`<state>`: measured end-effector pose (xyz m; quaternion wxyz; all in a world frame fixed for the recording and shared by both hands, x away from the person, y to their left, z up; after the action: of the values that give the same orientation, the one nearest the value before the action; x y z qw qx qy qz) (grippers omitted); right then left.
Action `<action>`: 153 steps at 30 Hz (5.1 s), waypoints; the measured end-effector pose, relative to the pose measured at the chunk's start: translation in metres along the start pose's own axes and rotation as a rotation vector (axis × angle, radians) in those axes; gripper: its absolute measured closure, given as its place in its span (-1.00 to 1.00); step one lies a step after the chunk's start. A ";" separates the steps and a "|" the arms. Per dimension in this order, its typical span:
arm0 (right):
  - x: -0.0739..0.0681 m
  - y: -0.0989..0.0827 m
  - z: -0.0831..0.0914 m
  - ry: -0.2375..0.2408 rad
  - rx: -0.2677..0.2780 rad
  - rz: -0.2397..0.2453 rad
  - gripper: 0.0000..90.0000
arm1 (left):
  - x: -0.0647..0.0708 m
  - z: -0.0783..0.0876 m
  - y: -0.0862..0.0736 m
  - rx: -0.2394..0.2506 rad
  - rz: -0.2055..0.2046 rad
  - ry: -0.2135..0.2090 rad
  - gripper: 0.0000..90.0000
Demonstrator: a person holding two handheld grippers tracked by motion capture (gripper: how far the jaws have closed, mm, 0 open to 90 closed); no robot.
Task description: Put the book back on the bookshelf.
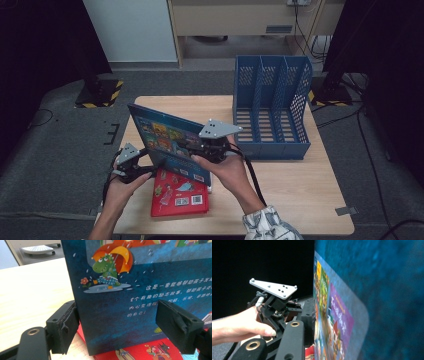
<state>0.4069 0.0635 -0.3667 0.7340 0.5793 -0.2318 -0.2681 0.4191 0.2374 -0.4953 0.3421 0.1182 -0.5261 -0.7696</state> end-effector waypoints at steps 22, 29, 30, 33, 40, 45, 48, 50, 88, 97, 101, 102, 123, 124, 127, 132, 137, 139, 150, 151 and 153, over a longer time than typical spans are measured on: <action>0.020 0.005 0.002 -0.088 0.024 -0.017 0.84 | -0.029 0.016 -0.011 0.004 0.034 0.101 -0.60; 0.033 0.005 0.008 -0.127 0.028 -0.039 0.85 | -0.039 0.018 -0.019 -0.029 0.031 0.152 -0.61; 0.034 0.005 0.008 -0.128 0.027 -0.042 0.85 | -0.040 0.018 -0.020 -0.033 0.031 0.155 -0.61; 0.038 0.005 0.010 -0.134 0.028 -0.061 0.85 | -0.042 0.017 -0.023 -0.044 0.033 0.162 -0.61; 0.043 0.004 0.010 -0.139 0.035 -0.088 0.85 | -0.043 0.018 -0.023 -0.045 0.036 0.166 -0.61; 0.044 0.004 0.010 -0.140 0.043 -0.102 0.85 | -0.044 0.018 -0.024 -0.045 0.038 0.168 -0.61; 0.044 0.005 0.010 -0.141 0.045 -0.106 0.85 | -0.045 0.019 -0.024 -0.047 0.037 0.171 -0.61; 0.045 0.005 0.010 -0.142 0.047 -0.111 0.85 | -0.046 0.019 -0.024 -0.049 0.038 0.174 -0.61; 0.091 0.036 0.053 -0.259 0.109 -0.205 0.85 | -0.072 0.019 -0.059 -0.170 0.120 0.250 -0.91; 0.109 0.044 0.072 -0.316 0.135 -0.231 0.85 | -0.081 0.021 -0.066 -0.179 0.145 0.280 -0.91; 0.119 0.049 0.082 -0.349 0.149 -0.235 0.85 | -0.082 0.021 -0.067 -0.180 0.147 0.282 -0.91; 0.121 0.051 0.084 -0.355 0.150 -0.235 0.85 | -0.082 0.021 -0.067 -0.180 0.147 0.281 -0.91; 0.165 0.054 0.131 -0.495 0.159 -0.255 0.85 | -0.081 0.020 -0.067 -0.186 0.139 0.280 -0.91; 0.167 0.054 0.133 -0.503 0.159 -0.254 0.85 | -0.081 0.021 -0.067 -0.186 0.138 0.282 -0.91; 0.173 0.053 0.141 -0.523 0.160 -0.254 0.85 | -0.081 0.021 -0.067 -0.185 0.137 0.284 -0.91; 0.182 0.048 0.147 -0.561 0.142 -0.249 0.85 | -0.081 0.020 -0.067 -0.185 0.134 0.283 -0.91; 0.193 0.046 0.149 -0.597 0.131 -0.251 0.85 | -0.081 0.021 -0.066 -0.183 0.134 0.288 -0.91; 0.195 0.045 0.148 -0.602 0.127 -0.252 0.85 | -0.081 0.021 -0.066 -0.182 0.132 0.289 -0.91; 0.219 0.047 0.121 -0.654 0.096 -0.237 0.85 | -0.082 0.022 -0.064 -0.177 0.124 0.301 -0.91; 0.222 0.048 0.117 -0.658 0.094 -0.239 0.85 | -0.082 0.022 -0.064 -0.177 0.122 0.301 -0.91; 0.226 0.048 0.111 -0.666 0.087 -0.242 0.85 | -0.081 0.021 -0.064 -0.172 0.124 0.299 -0.91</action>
<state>0.5102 -0.1579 -0.2891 0.5558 0.5143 -0.3992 -0.5169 0.4421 0.3192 -0.5577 0.4722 0.1689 -0.4078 -0.7630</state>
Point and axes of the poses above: each handheld gripper's, and its own axes: z roughly backward along the jaws, y roughly out of its top, x roughly to its right, the point moved 8 cm from there along -z, roughly forward along the jaws, and after that the axes turned 15 degrees about -y, right-handed, at the moved point
